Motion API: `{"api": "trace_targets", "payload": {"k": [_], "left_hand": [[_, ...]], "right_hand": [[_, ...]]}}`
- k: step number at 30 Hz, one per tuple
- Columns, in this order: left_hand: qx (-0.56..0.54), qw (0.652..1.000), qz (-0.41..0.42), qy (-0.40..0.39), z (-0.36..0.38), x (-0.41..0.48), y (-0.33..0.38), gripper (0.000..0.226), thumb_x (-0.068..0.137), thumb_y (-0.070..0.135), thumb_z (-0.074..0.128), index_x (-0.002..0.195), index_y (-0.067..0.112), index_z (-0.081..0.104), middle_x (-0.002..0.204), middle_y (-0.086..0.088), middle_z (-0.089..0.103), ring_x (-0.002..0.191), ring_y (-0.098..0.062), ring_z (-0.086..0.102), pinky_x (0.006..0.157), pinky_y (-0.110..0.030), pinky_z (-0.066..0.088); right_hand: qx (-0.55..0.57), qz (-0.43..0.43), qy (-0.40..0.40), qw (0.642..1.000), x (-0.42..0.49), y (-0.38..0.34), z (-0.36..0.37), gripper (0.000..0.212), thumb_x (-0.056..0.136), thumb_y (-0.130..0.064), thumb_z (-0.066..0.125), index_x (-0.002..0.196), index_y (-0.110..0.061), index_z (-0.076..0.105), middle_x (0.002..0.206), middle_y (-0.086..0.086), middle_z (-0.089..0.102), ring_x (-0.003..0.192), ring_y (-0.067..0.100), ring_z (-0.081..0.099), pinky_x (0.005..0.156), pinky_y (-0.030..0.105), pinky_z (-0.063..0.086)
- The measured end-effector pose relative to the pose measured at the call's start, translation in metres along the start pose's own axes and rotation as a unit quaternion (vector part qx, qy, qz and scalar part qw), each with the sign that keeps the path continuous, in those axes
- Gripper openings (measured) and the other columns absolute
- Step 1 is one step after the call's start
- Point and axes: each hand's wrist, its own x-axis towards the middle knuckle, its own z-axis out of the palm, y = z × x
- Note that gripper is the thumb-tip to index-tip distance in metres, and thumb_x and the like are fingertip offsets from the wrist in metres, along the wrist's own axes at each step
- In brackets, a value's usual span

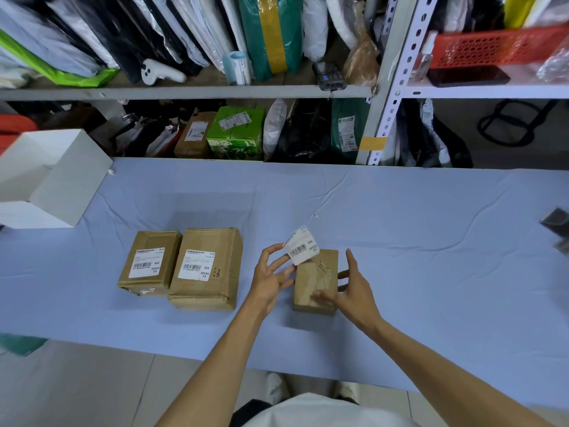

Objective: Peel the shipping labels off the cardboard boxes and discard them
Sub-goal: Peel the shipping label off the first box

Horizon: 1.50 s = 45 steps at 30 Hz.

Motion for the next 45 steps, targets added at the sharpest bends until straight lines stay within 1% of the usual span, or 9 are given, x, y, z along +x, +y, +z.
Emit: {"api": "trace_targets", "payload": {"k": [4,11,16,20,29,33,40,42,45], "left_hand": [[0.024,0.999,0.019,-0.013,-0.003,-0.007,-0.006,0.085,0.079,-0.014,0.065,0.137,0.041,0.039,0.128,-0.010,0.055,0.116,-0.024,0.062,0.083,-0.036,0.057],[0.097,0.993,0.057,-0.035,0.004,-0.015,-0.002,0.081,0.083,-0.006,0.067,0.138,0.043,0.035,0.129,-0.010,0.059,0.118,-0.020,0.060,0.090,-0.034,0.055],[0.088,0.994,0.064,-0.031,0.005,-0.016,0.001,0.082,0.077,-0.003,0.073,0.139,0.038,0.038,0.129,-0.011,0.060,0.113,-0.021,0.063,0.085,-0.030,0.057],[0.106,0.992,0.067,-0.030,0.004,-0.018,-0.003,0.085,0.075,-0.006,0.074,0.136,0.042,0.039,0.129,-0.005,0.060,0.117,-0.018,0.061,0.091,-0.031,0.055],[0.141,0.987,0.082,-0.006,0.000,-0.024,-0.013,0.100,0.070,-0.008,0.078,0.143,0.040,0.028,0.126,0.004,0.057,0.113,-0.011,0.060,0.076,-0.017,0.054],[0.175,0.981,0.084,-0.002,-0.001,-0.023,-0.016,0.103,0.070,-0.007,0.079,0.142,0.046,0.027,0.128,0.005,0.055,0.116,-0.011,0.058,0.079,-0.018,0.054],[0.186,0.978,0.090,0.007,0.000,-0.023,-0.016,0.104,0.071,-0.010,0.076,0.145,0.041,0.023,0.129,0.001,0.053,0.118,-0.015,0.056,0.076,-0.016,0.055],[0.186,0.978,0.089,0.008,0.000,-0.024,-0.016,0.104,0.071,-0.009,0.076,0.144,0.043,0.023,0.128,0.002,0.054,0.119,-0.015,0.056,0.077,-0.016,0.055],[0.187,0.978,0.091,0.008,0.002,-0.024,-0.016,0.103,0.070,-0.004,0.080,0.142,0.045,0.025,0.125,0.009,0.055,0.118,-0.012,0.057,0.080,-0.020,0.055]], "right_hand": [[-0.038,0.004,-0.009,0.999,0.008,0.003,-0.001,0.128,0.056,-0.051,0.087,0.152,-0.036,0.003,0.111,-0.002,0.056,0.083,0.012,0.065,0.075,0.029,0.053],[-0.039,-0.012,0.004,0.999,0.014,-0.006,-0.004,0.098,0.048,-0.044,0.087,0.130,-0.030,0.037,0.102,0.002,0.058,0.088,0.020,0.061,0.075,0.036,0.053],[0.011,-0.038,0.061,0.997,0.012,-0.007,-0.004,0.053,0.074,-0.040,0.078,0.116,-0.032,0.048,0.086,0.000,0.059,0.073,0.025,0.062,0.069,0.049,0.057],[-0.004,-0.044,0.088,0.995,0.010,-0.008,0.000,0.043,0.093,-0.038,0.058,0.134,-0.028,0.047,0.094,-0.002,0.061,0.082,0.018,0.061,0.078,0.048,0.056],[-0.119,-0.091,-0.002,0.989,0.000,-0.018,0.009,0.120,0.059,-0.046,0.087,0.151,-0.018,0.015,0.141,-0.002,0.030,0.118,0.014,0.048,0.092,0.026,0.046],[-0.080,-0.072,-0.017,0.994,0.005,-0.015,0.009,0.118,0.057,-0.035,0.090,0.149,-0.014,0.020,0.141,0.000,0.034,0.129,0.017,0.040,0.102,0.027,0.039],[0.026,-0.077,0.020,0.996,0.006,-0.014,0.007,0.066,0.087,-0.027,0.068,0.144,-0.018,0.036,0.137,-0.005,0.046,0.126,0.021,0.051,0.102,0.033,0.046],[0.022,-0.065,0.018,0.997,0.005,-0.012,0.008,0.071,0.086,-0.028,0.069,0.146,-0.020,0.032,0.144,-0.003,0.043,0.128,0.021,0.049,0.102,0.036,0.046],[-0.017,-0.046,-0.004,0.999,0.003,-0.012,0.009,0.115,0.060,-0.041,0.087,0.151,-0.021,0.020,0.147,-0.007,0.036,0.131,0.013,0.042,0.105,0.037,0.043]]}}
